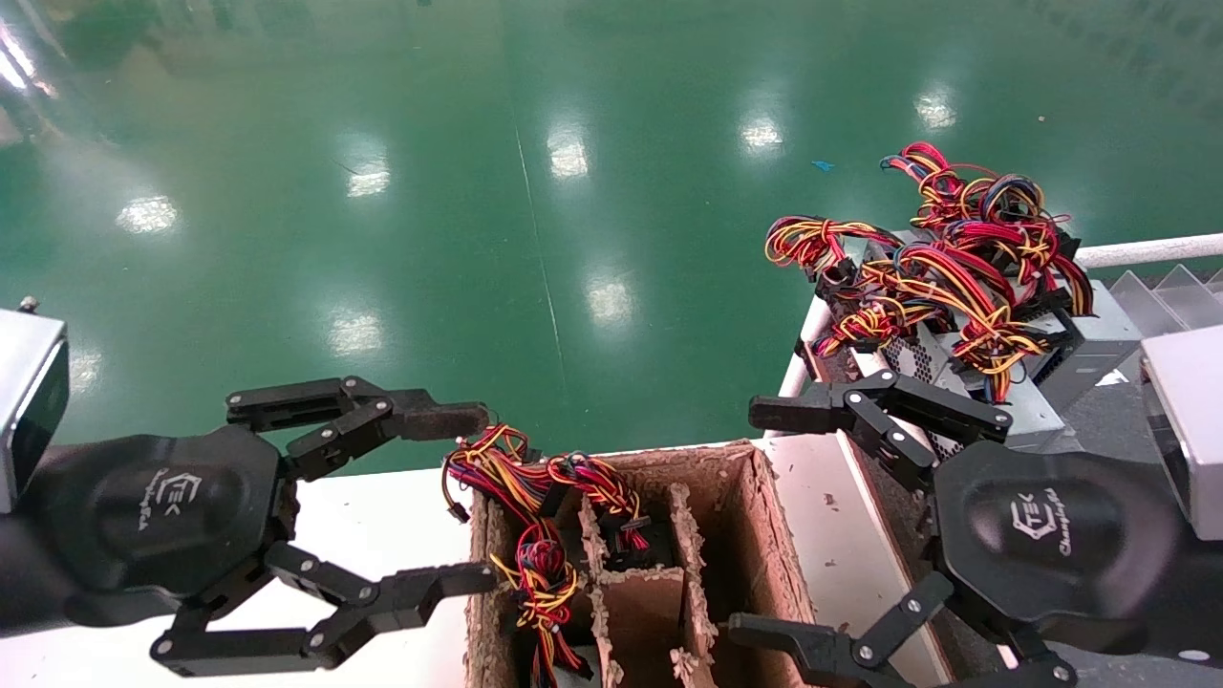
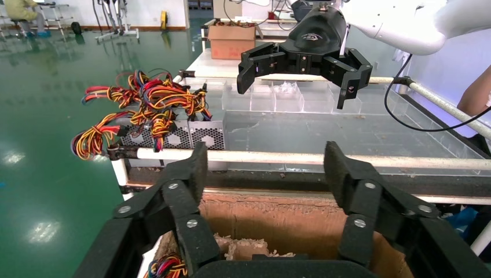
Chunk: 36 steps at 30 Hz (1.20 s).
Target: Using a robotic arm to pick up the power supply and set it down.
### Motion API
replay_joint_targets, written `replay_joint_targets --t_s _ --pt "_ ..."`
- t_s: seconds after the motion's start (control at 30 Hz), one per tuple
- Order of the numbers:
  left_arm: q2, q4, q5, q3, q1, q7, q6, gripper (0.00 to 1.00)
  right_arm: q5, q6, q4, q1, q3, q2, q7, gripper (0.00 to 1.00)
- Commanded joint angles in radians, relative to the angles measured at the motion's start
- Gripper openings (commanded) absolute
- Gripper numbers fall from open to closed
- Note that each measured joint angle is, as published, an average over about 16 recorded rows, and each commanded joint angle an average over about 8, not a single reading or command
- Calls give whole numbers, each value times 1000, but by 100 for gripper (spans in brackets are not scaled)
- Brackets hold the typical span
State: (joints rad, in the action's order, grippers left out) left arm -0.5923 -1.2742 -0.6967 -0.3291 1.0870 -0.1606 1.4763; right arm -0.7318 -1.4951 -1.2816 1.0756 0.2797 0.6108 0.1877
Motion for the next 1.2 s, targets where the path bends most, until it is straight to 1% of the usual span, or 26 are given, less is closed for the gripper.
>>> replay_joint_targets --t_s 0.03,0.7,0.9,0.93,1.07,1.17,1.2 --pt "0 0 0 0 0 0 0 0 0 0 0 0 0 0 0 100" --pt "0 0 0 0 0 0 0 0 -2 1 0 0 1 0 0 100" --pt "0 0 0 0 0 0 0 0 -41 32 -12 -2 11 0 3 100" --pt "0 0 0 0 0 0 0 5 -52 42 -17 -3 14 0 5 100" --pt "0 0 0 0 0 0 0 55 -106 87 -36 -1 33 10 20 100" --pt "0 1 0 0 0 0 0 92 -157 118 -38 8 62 34 41 100" --pt "0 1 0 0 0 0 0 100 -178 127 -35 14 75 46 51 100"
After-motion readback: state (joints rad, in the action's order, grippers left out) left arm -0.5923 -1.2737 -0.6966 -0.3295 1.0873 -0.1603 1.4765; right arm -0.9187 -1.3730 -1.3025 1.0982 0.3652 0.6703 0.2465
